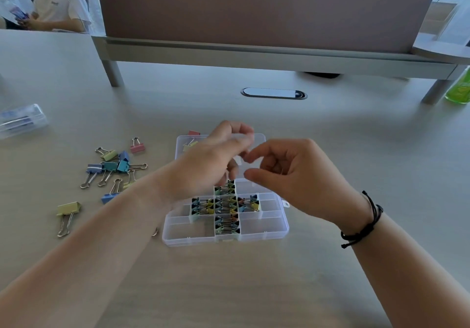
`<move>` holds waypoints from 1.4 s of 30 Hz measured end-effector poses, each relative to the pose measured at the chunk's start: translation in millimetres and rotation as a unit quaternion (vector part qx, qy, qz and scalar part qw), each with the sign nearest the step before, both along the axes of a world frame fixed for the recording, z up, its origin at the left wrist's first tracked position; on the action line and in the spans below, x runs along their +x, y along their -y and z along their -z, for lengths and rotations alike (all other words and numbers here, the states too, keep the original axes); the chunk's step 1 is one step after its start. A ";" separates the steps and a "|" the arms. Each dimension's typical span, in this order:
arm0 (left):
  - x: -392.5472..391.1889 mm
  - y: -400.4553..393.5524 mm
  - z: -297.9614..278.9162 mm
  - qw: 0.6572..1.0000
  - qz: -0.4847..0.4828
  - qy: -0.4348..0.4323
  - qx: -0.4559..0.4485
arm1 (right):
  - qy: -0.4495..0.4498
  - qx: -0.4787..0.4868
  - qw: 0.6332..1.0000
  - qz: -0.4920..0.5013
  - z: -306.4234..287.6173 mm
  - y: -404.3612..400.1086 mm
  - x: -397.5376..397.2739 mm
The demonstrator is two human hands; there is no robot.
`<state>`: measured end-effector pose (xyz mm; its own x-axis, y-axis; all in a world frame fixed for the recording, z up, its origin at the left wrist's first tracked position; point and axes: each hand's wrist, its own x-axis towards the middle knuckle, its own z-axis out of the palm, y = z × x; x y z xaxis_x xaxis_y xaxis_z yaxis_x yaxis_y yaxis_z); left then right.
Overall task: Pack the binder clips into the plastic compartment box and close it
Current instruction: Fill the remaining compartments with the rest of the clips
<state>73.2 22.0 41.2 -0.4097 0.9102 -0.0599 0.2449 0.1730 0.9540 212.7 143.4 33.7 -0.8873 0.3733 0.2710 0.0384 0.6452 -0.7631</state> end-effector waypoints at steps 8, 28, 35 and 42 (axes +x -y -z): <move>16.6 -3.8 9.0 0.990 0.048 0.123 0.058 | -0.024 0.046 0.999 -0.018 7.9 10.4 -5.6; 1.5 6.7 5.2 0.996 0.089 0.016 0.015 | 0.062 -0.106 0.991 -0.047 -7.8 -6.6 5.2; -3.1 8.4 4.8 0.993 0.067 -0.100 -0.013 | 0.135 -0.063 0.988 -0.046 -7.0 -7.0 4.2; -2.7 7.7 7.5 0.988 0.068 -0.136 -0.023 | 0.177 -0.003 0.984 -0.036 -6.6 -5.1 4.5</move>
<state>70.5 14.3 33.8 -0.2902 0.9569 -0.0076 0.5144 0.1628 0.8420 217.3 148.5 40.3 -0.9499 0.3063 -0.0620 0.2567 0.6518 -0.7136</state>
